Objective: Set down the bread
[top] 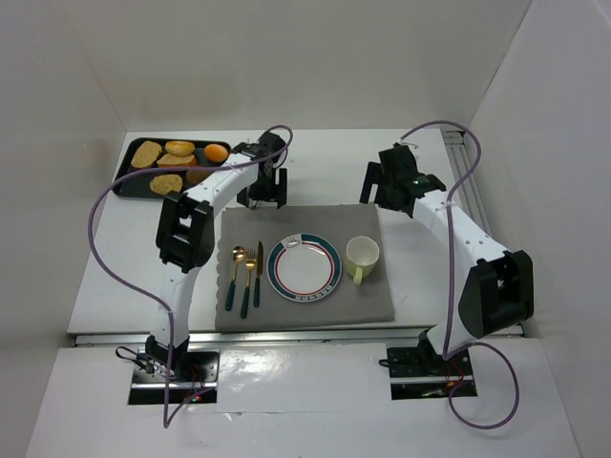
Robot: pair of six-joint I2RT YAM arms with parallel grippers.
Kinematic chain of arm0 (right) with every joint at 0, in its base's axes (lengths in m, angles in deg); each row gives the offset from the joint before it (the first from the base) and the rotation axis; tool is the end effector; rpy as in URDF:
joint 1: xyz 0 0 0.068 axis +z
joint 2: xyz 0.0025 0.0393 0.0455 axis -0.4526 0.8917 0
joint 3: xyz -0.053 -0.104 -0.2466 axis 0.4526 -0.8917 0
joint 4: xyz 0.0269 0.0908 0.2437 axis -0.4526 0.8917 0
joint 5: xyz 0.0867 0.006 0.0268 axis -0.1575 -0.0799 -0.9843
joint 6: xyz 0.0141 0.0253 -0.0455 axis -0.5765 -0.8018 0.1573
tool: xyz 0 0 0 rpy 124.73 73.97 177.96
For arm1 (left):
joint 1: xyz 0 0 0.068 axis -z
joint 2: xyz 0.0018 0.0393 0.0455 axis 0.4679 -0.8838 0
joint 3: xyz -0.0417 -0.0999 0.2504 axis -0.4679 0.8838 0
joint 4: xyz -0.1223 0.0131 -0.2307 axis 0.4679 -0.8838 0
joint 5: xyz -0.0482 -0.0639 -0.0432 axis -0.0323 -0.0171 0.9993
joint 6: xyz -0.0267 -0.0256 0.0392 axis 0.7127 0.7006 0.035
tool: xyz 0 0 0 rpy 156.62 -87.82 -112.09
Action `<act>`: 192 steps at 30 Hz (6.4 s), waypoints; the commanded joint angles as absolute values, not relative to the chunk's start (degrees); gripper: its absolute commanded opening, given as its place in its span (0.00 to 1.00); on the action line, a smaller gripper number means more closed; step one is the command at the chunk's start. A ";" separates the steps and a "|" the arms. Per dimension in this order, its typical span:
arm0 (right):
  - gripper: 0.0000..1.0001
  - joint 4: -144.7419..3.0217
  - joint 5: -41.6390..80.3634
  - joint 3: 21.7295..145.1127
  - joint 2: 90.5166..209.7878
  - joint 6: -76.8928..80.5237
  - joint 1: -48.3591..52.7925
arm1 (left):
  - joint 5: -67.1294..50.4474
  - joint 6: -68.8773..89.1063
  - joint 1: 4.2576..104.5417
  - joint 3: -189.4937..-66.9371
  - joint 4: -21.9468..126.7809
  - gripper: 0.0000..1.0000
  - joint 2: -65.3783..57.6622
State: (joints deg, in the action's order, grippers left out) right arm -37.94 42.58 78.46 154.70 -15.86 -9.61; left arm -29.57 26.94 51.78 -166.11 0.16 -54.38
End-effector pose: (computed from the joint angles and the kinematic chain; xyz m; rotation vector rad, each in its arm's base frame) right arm 0.3120 0.0873 0.2904 0.2715 2.3608 0.0177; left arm 0.4340 -0.1834 0.2187 -0.1696 2.6638 0.0224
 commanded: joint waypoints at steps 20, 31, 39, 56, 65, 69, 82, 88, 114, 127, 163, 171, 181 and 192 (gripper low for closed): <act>1.00 -39.99 40.27 83.90 161.80 -14.66 -9.95 | -22.23 14.97 43.54 -193.59 1.44 0.99 -75.13; 1.00 -38.76 41.68 82.68 162.32 -14.66 -9.95 | -23.01 13.04 42.23 -202.47 4.34 0.99 -82.52; 1.00 -39.28 38.96 83.29 163.47 -15.19 -9.95 | -25.65 10.05 42.75 -200.98 6.10 0.37 -77.70; 1.00 -41.13 36.15 83.29 160.04 -14.67 -9.95 | -16.79 21.47 31.70 -171.55 6.47 0.27 -35.60; 1.00 -43.15 31.93 83.29 160.74 -14.66 -9.95 | 4.21 26.13 7.61 -157.12 6.46 0.54 -25.75; 1.00 -45.61 30.17 82.06 160.21 -15.19 -9.95 | 11.95 26.13 1.37 -155.89 5.84 0.56 -28.55; 1.00 -46.14 28.85 81.53 162.06 -15.72 -9.95 | 5.73 30.96 -0.92 -159.14 7.76 0.54 -36.21; 1.00 -46.14 28.85 82.05 163.73 -15.72 -9.95 | 3.27 37.72 -1.46 -155.81 13.13 0.54 -36.73; 1.00 -41.40 30.43 90.14 171.29 -15.71 -9.95 | 3.96 45.64 -2.60 -161.16 19.82 0.56 -51.32; 1.00 -40.78 29.38 92.51 172.34 -16.24 -9.95 | 9.58 46.70 -2.60 -164.24 22.10 0.52 -55.10; 1.00 -42.98 27.71 86.81 168.05 -16.77 -8.89 | 5.11 42.05 3.54 -147.91 17.18 0.00 -27.17; 1.00 -42.45 29.29 84.08 161.28 -14.49 -8.89 | 6.94 23.60 17.25 -146.76 3.13 0.00 -12.76; 1.00 -41.31 35.53 82.41 152.75 -12.11 -8.89 | 14.94 15.58 38.78 -129.36 -6.56 0.00 2.98; 1.00 -39.64 35.53 83.37 150.37 -12.11 -8.89 | 13.03 20.77 54.79 -118.46 1.61 0.00 0.63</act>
